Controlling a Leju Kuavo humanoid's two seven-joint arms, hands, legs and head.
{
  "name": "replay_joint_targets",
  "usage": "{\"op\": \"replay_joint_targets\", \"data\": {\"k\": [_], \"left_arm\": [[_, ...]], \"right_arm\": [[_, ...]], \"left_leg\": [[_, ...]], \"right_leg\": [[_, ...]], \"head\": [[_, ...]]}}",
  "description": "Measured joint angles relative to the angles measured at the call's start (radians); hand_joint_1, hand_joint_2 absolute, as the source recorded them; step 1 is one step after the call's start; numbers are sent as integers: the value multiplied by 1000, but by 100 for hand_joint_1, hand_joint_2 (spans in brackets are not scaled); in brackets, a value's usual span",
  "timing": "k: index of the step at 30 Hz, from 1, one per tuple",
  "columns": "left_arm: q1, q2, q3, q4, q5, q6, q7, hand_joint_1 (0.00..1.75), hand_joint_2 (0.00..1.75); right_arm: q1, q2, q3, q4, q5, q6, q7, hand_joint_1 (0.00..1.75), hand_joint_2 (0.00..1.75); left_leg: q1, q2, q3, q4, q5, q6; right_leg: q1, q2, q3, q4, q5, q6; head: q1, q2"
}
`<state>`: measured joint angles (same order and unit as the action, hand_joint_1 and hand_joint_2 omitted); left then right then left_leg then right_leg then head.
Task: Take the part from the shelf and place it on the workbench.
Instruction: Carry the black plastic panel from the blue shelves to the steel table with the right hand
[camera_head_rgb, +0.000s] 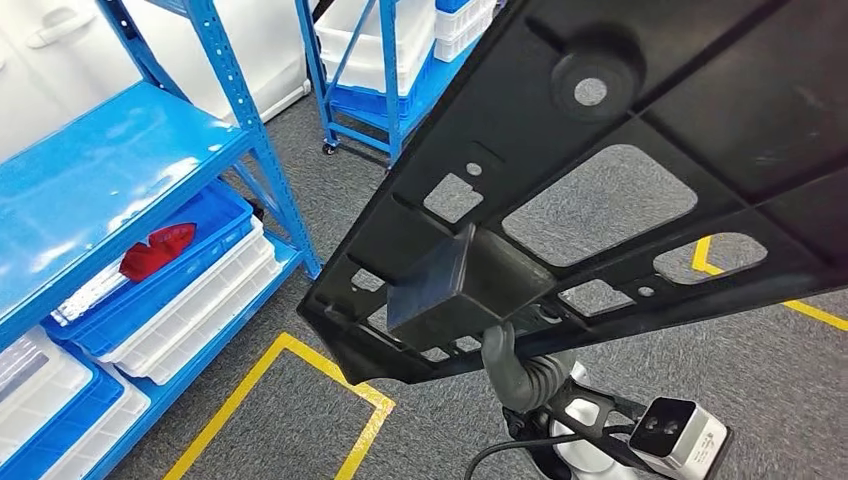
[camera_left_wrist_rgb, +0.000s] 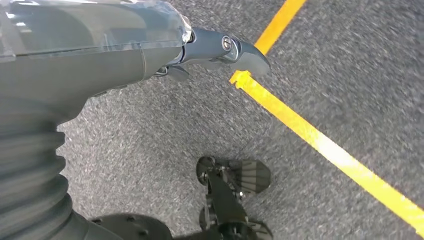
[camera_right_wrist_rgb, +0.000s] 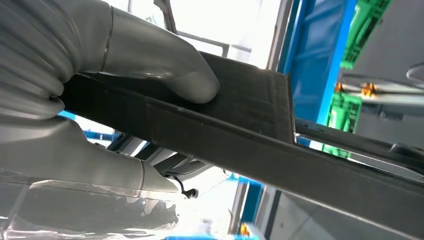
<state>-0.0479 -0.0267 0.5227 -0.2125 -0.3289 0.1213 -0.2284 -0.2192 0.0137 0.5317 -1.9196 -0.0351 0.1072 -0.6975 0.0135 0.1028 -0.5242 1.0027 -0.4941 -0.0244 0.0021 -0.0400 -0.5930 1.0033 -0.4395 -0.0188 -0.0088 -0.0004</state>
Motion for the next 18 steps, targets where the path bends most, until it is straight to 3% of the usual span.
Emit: {"op": "replay_joint_targets", "data": {"k": [2, 4, 5, 6, 7, 8, 10, 12, 14, 16, 18], "left_arm": [[0, -1, 0, 0, 0, 0, 0, 0, 175], [3, -2, 0, 0, 0, 0, 0, 0, 175], [6, -2, 1, 0, 0, 0, 0, 0, 175], [7, -2, 1, 0, 0, 0, 0, 0, 175], [7, -2, 1, 0, 0, 0, 0, 0, 175], [7, -2, 1, 0, 0, 0, 0, 0, 175], [7, -2, 2, 0, 0, 0, 0, 0, 175], [5, -1, 2, 0, 0, 1, 0, 0, 175], [1, -2, 2, 0, 0, 1, 0, 0, 175], [0, -4, 2, 0, 0, 1, 0, 0, 175], [1, -4, 2, 0, 0, 0, 0, 0, 175]], "right_arm": [[-2, 0, -1, -2, 0, 0, 0, 175, 175], [-2, 1, -1, -2, 0, 0, 0, 175, 175], [-1, 1, -1, -1, 0, 0, 0, 175, 175], [0, 1, -1, -1, 0, 0, 0, 175, 175], [0, 0, -1, -1, 0, 0, 0, 175, 175], [1, 0, -1, -1, 0, 0, 0, 175, 175], [0, 1, -2, -1, 0, 0, 0, 175, 175], [0, 1, -2, -1, 0, 0, 0, 175, 175], [1, 0, -3, -2, 0, 0, 0, 175, 175], [1, 0, -4, -3, 0, 0, 0, 175, 175], [-1, 0, -5, -4, 0, 0, 0, 175, 175]], "left_leg": [[4, -47, -30, 77, -50, -7], [6, -86, -95, 213, -112, -9], [6, -92, -121, 263, -125, -10], [6, -94, -132, 277, -116, -10], [6, -96, -124, 250, -87, -9], [6, -106, -100, 187, -45, -6], [9, -148, -46, 56, 14, 0], [7, -172, -25, 6, 21, 5], [7, -156, -23, 0, 25, 14], [11, -133, -20, -8, 30, 28], [10, -108, -18, -12, 32, 36]], "right_leg": [[-7, 23, 5, -9, 6, -12], [-5, 50, 3, -9, 7, -18], [-3, 65, 3, -8, 7, -19], [-3, 80, 3, -6, 6, -19], [-2, 95, 4, -4, 6, -18], [-3, 110, 5, -1, 4, -16], [-3, 135, 3, 7, 1, -9], [-5, 156, -6, 11, 2, 3], [-9, 172, -13, 10, 7, 17], [-6, 137, -28, 38, -12, 27], [-6, 75, -79, 143, -69, 36]], "head": [[0, 0], [0, 0], [0, 0], [0, 0], [0, 0], [0, 0], [0, 0], [0, 0], [0, 0], [0, 0], [0, 0]]}}
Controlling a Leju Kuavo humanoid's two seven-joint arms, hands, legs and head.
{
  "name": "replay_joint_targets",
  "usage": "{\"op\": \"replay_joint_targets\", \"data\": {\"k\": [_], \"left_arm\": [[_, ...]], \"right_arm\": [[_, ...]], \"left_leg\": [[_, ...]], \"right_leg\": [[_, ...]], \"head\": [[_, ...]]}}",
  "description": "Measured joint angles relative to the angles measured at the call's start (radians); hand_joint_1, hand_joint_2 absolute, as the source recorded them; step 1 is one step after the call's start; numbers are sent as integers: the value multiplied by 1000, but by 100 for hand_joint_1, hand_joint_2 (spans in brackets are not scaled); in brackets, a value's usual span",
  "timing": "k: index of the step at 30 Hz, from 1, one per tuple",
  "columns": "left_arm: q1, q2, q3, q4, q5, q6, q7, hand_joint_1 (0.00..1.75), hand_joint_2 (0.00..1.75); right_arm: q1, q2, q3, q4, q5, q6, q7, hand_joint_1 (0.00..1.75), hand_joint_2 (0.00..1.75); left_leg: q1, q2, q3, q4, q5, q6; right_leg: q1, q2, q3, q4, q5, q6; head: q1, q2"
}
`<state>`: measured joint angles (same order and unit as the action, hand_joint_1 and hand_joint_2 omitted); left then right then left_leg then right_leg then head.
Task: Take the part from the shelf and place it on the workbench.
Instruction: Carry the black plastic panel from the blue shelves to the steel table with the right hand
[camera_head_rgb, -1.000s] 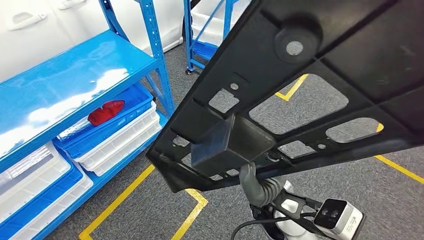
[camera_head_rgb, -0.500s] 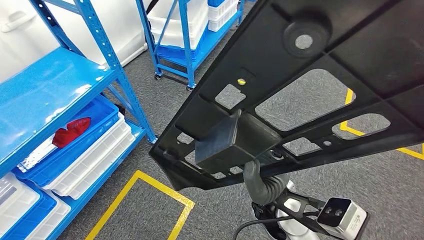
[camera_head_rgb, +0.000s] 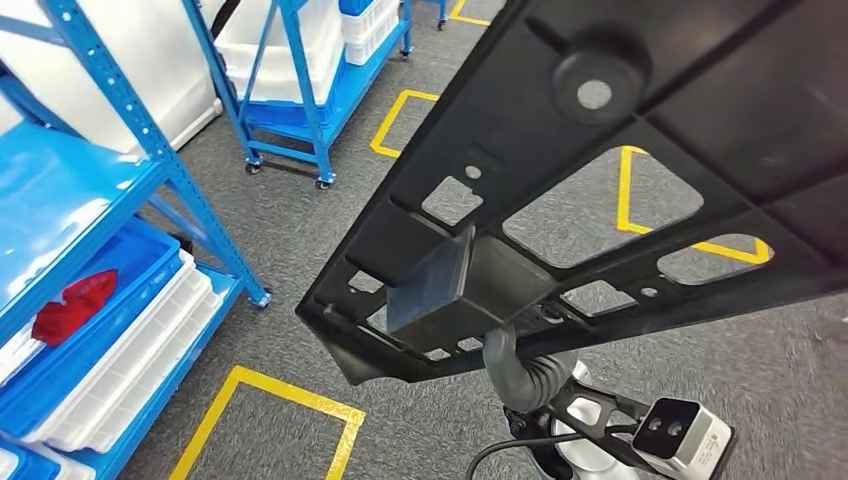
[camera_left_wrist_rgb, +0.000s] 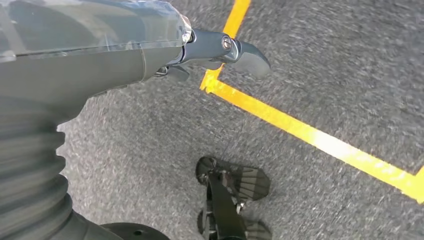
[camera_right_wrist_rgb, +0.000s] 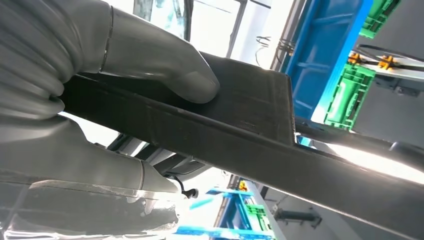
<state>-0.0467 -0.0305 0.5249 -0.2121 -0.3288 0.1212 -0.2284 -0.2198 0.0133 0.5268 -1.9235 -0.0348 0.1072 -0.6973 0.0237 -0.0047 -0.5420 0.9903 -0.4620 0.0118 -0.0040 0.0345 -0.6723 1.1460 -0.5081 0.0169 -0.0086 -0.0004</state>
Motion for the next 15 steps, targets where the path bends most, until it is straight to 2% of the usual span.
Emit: {"op": "replay_joint_targets", "data": {"k": [1, 2, 3, 4, 5, 7, 8, 9, 11, 12, 13, 15], "left_arm": [[2, 0, 0, 0, 0, 0, 0, 0, 175], [4, 0, 0, 0, 0, -1, 0, 0, 175], [4, 0, 0, 0, 0, -1, 0, 0, 175], [4, 0, 0, 0, -1, -1, 2, 0, 175], [3, -1, 0, 0, -2, -2, 7, 0, 175], [1, -2, 0, 0, -7, -4, 20, 0, 175], [2, -3, 0, 0, -10, -5, 26, 0, 175], [2, -3, 0, 0, -11, -5, 30, 0, 175], [0, -4, 0, 0, -12, -5, 35, 0, 175], [-1, -4, 0, 0, -13, -5, 37, 0, 175], [-3, -5, 0, 0, -14, -4, 38, 0, 175], [-3, -6, 0, 0, -17, 1, 44, 0, 175]], "right_arm": [[0, 0, 0, 0, 0, 0, 0, 175, 175], [1, 0, 0, 0, 0, 0, 0, 175, 175], [2, -1, 0, 1, 0, 0, 0, 175, 175], [3, -1, 0, 1, 0, 0, 0, 175, 175], [3, -2, 0, 1, 2, -1, 0, 175, 175], [4, -2, -1, 0, 7, -2, 0, 175, 175], [4, -2, -2, 0, 10, -2, 0, 175, 175], [6, -3, -3, -1, 13, -2, 0, 175, 175], [11, -5, -6, -2, 16, -1, 0, 175, 175], [13, -6, -7, -4, 16, 1, 0, 175, 175], [15, -7, -8, -6, 17, 4, 1, 175, 175], [15, -8, -9, -10, 18, 10, 1, 175, 175]], "left_leg": [[-1, 13, 0, 0, -1, 1], [-2, 26, 0, 1, -2, 2], [-2, 39, 0, 1, -4, 1], [-2, 51, 1, 2, -6, 0], [-2, 63, 3, 3, -9, -3], [-6, 82, 11, 5, -16, -11], [-8, 90, 14, 5, -20, -16], [-11, 97, 17, 6, -23, -22], [-12, 115, 23, 4, -28, -33], [-10, 110, 24, 8, -35, -38], [-8, 94, 18, 26, -50, -42], [-4, 42, -25, 125, -109, -46]], "right_leg": [[-3, -16, -36, 70, -30, 3], [-5, -24, -66, 128, -49, 7], [-8, -28, -81, 155, -49, 9], [-10, -31, -74, 142, -31, 10], [-11, -38, -46, 87, 3, 9], [-5, -79, 31, -58, 57, 1], [-1, -94, 55, -104, 68, -5], [4, -102, 65, -125, 68, -12], [6, -80, 63, -128, 67, -24], [5, -69, 64, -131, 68, -31], [3, -59, 65, -134, 70, -37], [0, -38, 66, -138, 72, -48]], "head": [[0, 0], [0, 0], [0, 0], [0, 0], [0, 0], [0, 0], [0, 0], [0, 0], [0, 0], [0, 0], [0, 0], [0, 0]]}}
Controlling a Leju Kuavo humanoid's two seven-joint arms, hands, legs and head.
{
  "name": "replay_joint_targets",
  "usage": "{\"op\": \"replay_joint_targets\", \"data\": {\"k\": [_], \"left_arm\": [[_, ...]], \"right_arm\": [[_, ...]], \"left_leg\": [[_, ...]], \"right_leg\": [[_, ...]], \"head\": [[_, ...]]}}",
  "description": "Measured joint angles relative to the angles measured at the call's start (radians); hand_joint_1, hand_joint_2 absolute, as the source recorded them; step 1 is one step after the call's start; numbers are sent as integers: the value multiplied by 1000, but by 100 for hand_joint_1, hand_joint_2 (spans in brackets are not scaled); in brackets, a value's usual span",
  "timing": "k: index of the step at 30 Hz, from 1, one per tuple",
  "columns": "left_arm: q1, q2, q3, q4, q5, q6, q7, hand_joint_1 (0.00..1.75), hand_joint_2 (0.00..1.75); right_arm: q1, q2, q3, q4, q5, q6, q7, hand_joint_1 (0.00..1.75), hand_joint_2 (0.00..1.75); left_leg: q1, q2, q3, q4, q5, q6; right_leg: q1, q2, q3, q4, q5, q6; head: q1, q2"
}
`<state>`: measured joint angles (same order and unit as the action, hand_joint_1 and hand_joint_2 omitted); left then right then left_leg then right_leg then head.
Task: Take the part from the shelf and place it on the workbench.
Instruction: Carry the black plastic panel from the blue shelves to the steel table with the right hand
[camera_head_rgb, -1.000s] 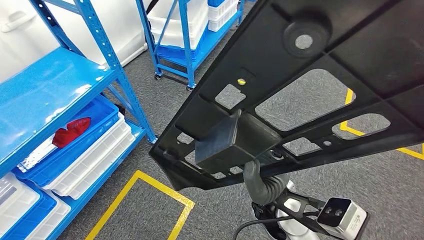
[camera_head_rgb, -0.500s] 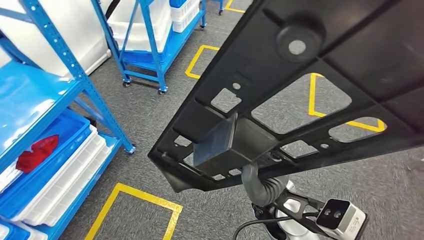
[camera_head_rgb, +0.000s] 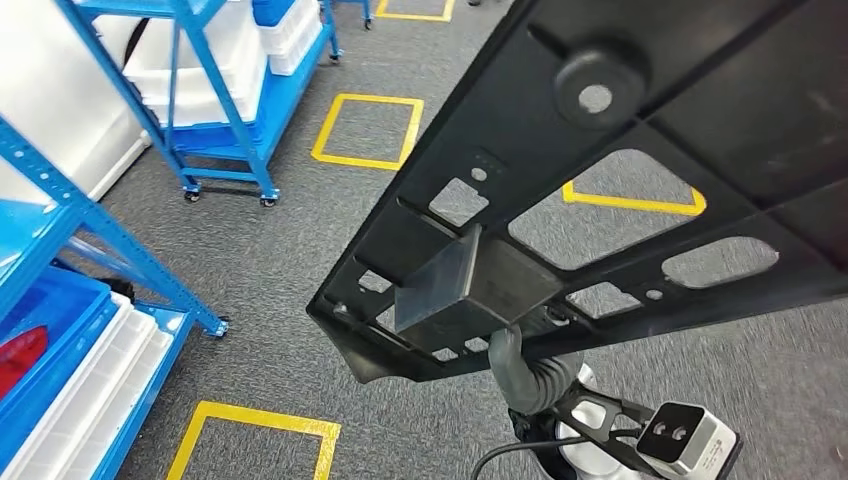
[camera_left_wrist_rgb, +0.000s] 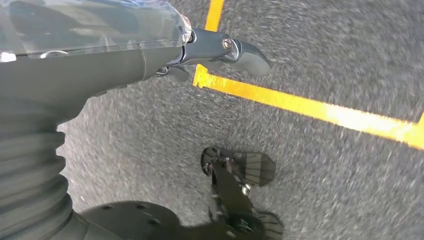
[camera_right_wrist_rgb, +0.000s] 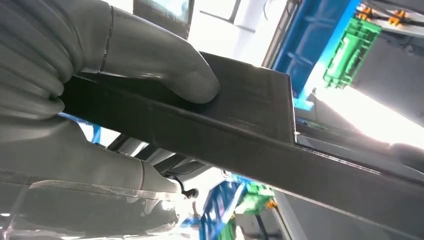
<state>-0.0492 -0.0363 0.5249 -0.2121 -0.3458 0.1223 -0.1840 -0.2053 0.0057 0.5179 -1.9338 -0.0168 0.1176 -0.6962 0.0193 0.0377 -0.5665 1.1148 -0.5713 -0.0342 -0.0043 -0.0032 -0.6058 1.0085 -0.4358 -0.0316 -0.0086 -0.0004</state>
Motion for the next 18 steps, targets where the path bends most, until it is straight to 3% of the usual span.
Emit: {"op": "replay_joint_targets", "data": {"k": [2, 3, 4, 6, 8, 10, 11, 12, 14, 16, 18], "left_arm": [[5, 0, 2, 0, 0, 10, 7, 0, 175], [6, 2, 3, 0, 0, 16, 10, 0, 175], [7, 4, 5, 0, 1, 22, 13, 0, 175], [5, 11, 9, 0, 1, 30, 15, 0, 175], [4, 20, 15, 0, 1, 32, 13, 0, 175], [2, 29, 23, 0, 4, 32, 8, 0, 175], [0, 31, 26, 0, 7, 33, 3, 0, 175], [-1, 34, 30, 0, 11, 36, -1, 0, 175], [-4, 37, 40, -1, 15, 47, -12, 0, 175], [-3, 40, 50, -1, 12, 65, -22, 0, 175], [0, 43, 57, -1, 7, 84, -29, 0, 175]], "right_arm": [[-2, -1, -2, 0, -5, 5, 0, 175, 175], [-5, -3, -5, 0, -13, 4, 0, 175, 175], [-10, -5, -8, 1, -25, 2, 0, 175, 175], [-23, -9, -18, 2, -50, -8, 0, 175, 175], [-30, -12, -27, 1, -67, -14, -1, 175, 175], [-31, -13, -32, -1, -77, -8, -1, 175, 175], [-31, -14, -33, -3, -81, 1, -1, 175, 175], [-29, -14, -34, -5, -86, 12, -1, 175, 175], [-29, -15, -37, -12, -96, 34, -1, 175, 175], [-29, -15, -43, -16, -104, 47, -1, 175, 175], [-25, -15, -51, -16, -108, 49, -1, 175, 175]], "left_leg": [[0, -25, -69, 141, -58, 0], [0, -28, -93, 180, -61, 1], [0, -30, -99, 182, -44, 3], [0, -44, -62, 77, 35, 11], [1, -94, -12, -47, 90, 18], [-1, -121, 6, -94, 96, 22], [-2, -111, 9, -100, 97, 25], [-3, -98, 11, -105, 101, 30], [0, -72, 18, -118, 107, 42], [-2, -45, 22, -121, 108, 49], [-4, -15, 22, -120, 105, 51]], "right_leg": [[3, 26, 0, 1, 0, -5], [4, 40, 0, 1, 0, -5], [6, 55, 0, 2, 0, -5], [7, 84, 2, 6, -1, -4], [7, 108, -2, 13, -2, 3], [2, 132, -12, 17, 1, 17], [0, 144, -16, 15, 4, 25], [-2, 143, -18, 16, 5, 31], [2, 92, -37, 53, -18, 41], [1, 27, -93, 166, -77, 48], [-5, 12, -152, 279, -115, 54]], "head": [[0, 0], [0, 0], [0, 0], [0, 0], [0, 0], [0, 0], [0, 0], [0, 0], [0, 0], [0, 0], [0, 0]]}}
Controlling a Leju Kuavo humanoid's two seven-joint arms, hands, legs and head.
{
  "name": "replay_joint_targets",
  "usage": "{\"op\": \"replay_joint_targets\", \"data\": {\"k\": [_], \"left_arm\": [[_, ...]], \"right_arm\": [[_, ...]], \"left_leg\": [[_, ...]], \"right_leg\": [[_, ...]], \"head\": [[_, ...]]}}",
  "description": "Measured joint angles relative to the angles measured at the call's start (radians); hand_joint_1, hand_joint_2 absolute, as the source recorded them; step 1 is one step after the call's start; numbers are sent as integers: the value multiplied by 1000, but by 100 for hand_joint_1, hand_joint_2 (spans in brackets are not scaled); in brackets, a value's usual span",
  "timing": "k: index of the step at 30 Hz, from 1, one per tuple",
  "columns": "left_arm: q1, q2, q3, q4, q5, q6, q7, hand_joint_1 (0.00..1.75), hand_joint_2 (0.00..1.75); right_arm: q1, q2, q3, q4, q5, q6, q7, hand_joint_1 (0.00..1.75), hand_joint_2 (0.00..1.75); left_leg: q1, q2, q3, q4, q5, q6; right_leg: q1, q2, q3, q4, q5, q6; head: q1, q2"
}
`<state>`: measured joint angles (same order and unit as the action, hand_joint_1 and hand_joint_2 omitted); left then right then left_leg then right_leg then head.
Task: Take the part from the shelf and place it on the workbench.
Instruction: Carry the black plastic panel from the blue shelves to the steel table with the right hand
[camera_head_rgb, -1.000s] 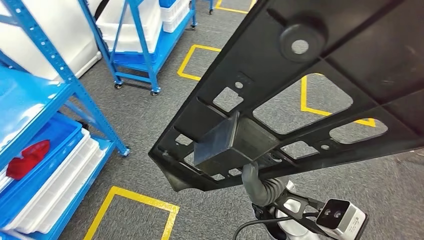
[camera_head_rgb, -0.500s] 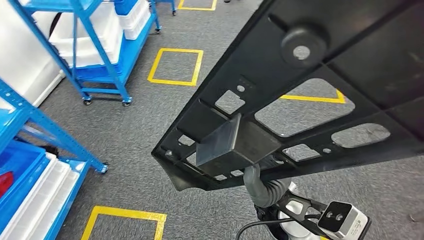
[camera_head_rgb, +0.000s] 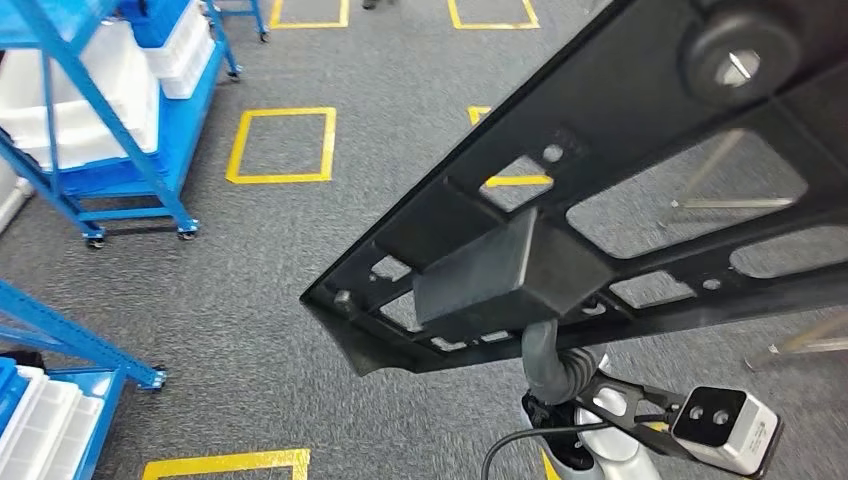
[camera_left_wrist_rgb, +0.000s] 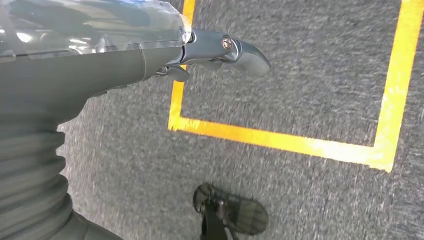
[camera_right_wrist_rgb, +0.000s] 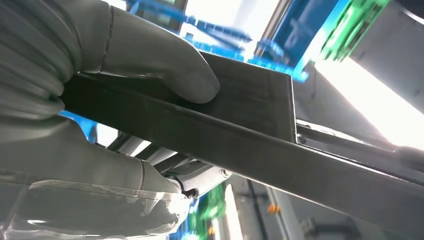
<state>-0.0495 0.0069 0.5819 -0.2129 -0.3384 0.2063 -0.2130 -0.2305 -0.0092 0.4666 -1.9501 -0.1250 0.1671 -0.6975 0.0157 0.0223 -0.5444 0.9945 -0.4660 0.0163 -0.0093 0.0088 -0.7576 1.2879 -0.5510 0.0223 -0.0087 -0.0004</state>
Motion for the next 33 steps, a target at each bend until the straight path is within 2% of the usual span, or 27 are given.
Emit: {"op": "replay_joint_targets", "data": {"k": [1, 2, 3, 4, 5, 6, 7, 9, 11, 13, 15, 16, 17, 19, 20, 21, 22, 23, 25, 26, 27, 29, 30, 31, 32, 33], "left_arm": [[0, 2, 3, 0, -1, 6, -3, 0, 175], [-1, 3, 7, 0, 0, 4, -4, 0, 175], [-3, 5, 11, 0, 0, -7, -5, 0, 175], [-5, 7, 14, 0, 0, -25, -2, 0, 175], [-6, 10, 17, 0, 1, -46, 2, 0, 175], [-7, 14, 19, 0, -1, -64, 6, 0, 175], [-8, 18, 21, 0, -4, -76, 11, 0, 175], [-10, 23, 22, 0, -10, -87, 17, 0, 175], [-11, 27, 23, -1, -12, -89, 19, 0, 175], [-8, 33, 24, -1, -13, -91, 19, 0, 175], [-3, 40, 27, -1, -18, -105, 15, 0, 175], [0, 42, 29, -1, -22, -115, 12, 0, 175], [1, 44, 30, -1, -25, -124, 9, 0, 175], [1, 46, 31, -1, -29, -136, 4, 0, 175], [2, 47, 31, -1, -30, -140, 3, 0, 175], [2, 47, 32, -1, -30, -144, 2, 0, 175], [2, 48, 34, -1, -30, -149, 1, 0, 175], [2, 48, 36, -1, -30, -154, 1, 0, 175], [-1, 48, 39, -1, -30, -160, 0, 0, 175], [-2, 48, 39, -1, -30, -161, 0, 0, 175], [-4, 48, 39, -1, -29, -161, -1, 0, 175], [-2, 47, 40, -1, -29, -162, -1, 0, 175], [0, 48, 40, -1, -29, -162, -1, 0, 175], [2, 48, 41, -1, -29, -163, -1, 0, 175], [2, 48, 42, -1, -29, -163, -1, 0, 175], [1, 48, 43, -1, -29, -162, -1, 0, 175]], "right_arm": [[2, 0, -4, 0, 0, 1, 0, 175, 175], [4, 0, -8, 0, 0, 2, 0, 175, 175], [4, 0, -11, -1, 1, 3, 0, 175, 175], [3, 1, -13, -2, 3, 2, 0, 175, 175], [1, 3, -13, -4, 7, 0, 0, 175, 175], [-1, 5, -13, -5, 12, -4, 0, 175, 175], [-5, 8, -13, -6, 16, -8, 0, 175, 175], [-9, 14, -13, -7, 23, -16, 0, 175, 175], [-14, 19, -13, -10, 26, -20, 0, 175, 175], [-17, 25, -13, -15, 33, -21, 0, 175, 175], [-13, 29, -13, -23, 42, -27, 0, 175, 175], [-10, 29, -12, -27, 46, -31, 0, 175, 175], [-8, 30, -11, -32, 50, -37, 0, 175, 175], [-6, 30, -7, -39, 56, -46, 0, 175, 175], [-6, 30, -4, -43, 59, -51, 0, 175, 175], [-5, 31, 0, -46, 62, -59, 0, 175, 175], [-3, 32, 4, -49, 65, -69, 0, 175, 175], [0, 33, 7, -52, 68, -78, 0, 175, 175], [5, 33, 12, -58, 70, -91, 0, 175, 175], [6, 33, 12, -62, 70, -93, 0, 175, 175], [7, 33, 13, -64, 70, -95, 0, 175, 175], [7, 33, 15, -68, 71, -95, 0, 175, 175], [8, 33, 16, -68, 71, -95, 0, 175, 175], [10, 33, 17, -68, 71, -96, 0, 175, 175], [11, 33, 17, -68, 69, -97, 0, 175, 175], [12, 33, 18, -68, 67, -100, 0, 175, 175]], "left_leg": [[0, 14, 1, 0, -2, -1], [0, 27, 2, 0, -3, -2], [0, 38, 5, 0, -6, -4], [-1, 48, 8, 1, -9, -7], [-4, 57, 12, 1, -12, -12], [-6, 65, 15, 1, -15, -17], [-7, 74, 18, 0, -17, -23], [-6, 88, 24, -2, -22, -35], [-1, 60, 19, 24, -46, -44], [2, 6, -25, 130, -107, -48], [3, -14, -91, 262, -159, -51], [3, -15, -108, 288, -158, -51], [3, -16, -108, 278, -138, -51], [6, -34, -62, 158, -58, -48], [8, -61, -34, 91, -30, -46], [9, -84, -15, 43, -13, -44], [9, -100, -5, 20, -10, -40], [7, -105, -3, 15, -15, -37], [6, -83, 0, 12, -11, -25], [7, -70, 2, 8, -8, -19], [8, -57, 4, 4, -6, -12], [4, -28, 4, 1, -5, -3], [1, -13, 4, 1, -6, -2], [-1, 2, 4, 1, -7, -1], [-2, 15, 4, 1, -9, -1], [-3, 27, 6, 1, -10, -2]], "right_leg": [[-2, -3, -6, 11, 6, 2], [-4, -7, 10, -19, 28, 3], [-4, -17, 45, -83, 60, 2], [-1, -40, 87, -159, 85, -3], [2, -60, 121, -221, 103, -8], [7, -75, 143, -260, 111, -14], [11, -81, 150, -275, 110, -20], [12, -57, 150, -277, 114, -31], [7, -36, 155, -287, 119, -44], [5, -14, 158, -293, 122, -53], [7, 12, 158, -292, 122, -55], [8, 26, 158, -291, 122, -55], [8, 41, 158, -289, 122, -55], [7, 68, 159, -284, 120, -52], [8, 81, 157, -279, 119, -48], [7, 93, 153, -275, 118, -42], [6, 105, 149, -272, 119, -36], [4, 116, 145, -271, 121, -28], [1, 130, 140, -273, 124, -16], [2, 115, 133, -262, 116, -12], [4, 87, 117, -230, 97, -8], [4, 21, 58, -108, 32, -3], [3, 6, 25, -39, 3, 0], [2, -1, 3, 7, -10, 1], [1, -4, -1, 17, -5, 1], [1, -8, 18, -17, 18, 0]], "head": [[0, 0], [0, 0], [0, 0], [0, 0], [0, 0], [0, 0], [0, 0], [0, 0], [0, 0], [0, 0], [0, 0], [0, 0], [0, 0], [0, 0], [0, 0], [0, 0], [0, 0], [0, 0], [0, 0], [0, 0], [0, 0], [0, 0], [0, 0], [0, 0], [0, 0], [0, 0]]}}
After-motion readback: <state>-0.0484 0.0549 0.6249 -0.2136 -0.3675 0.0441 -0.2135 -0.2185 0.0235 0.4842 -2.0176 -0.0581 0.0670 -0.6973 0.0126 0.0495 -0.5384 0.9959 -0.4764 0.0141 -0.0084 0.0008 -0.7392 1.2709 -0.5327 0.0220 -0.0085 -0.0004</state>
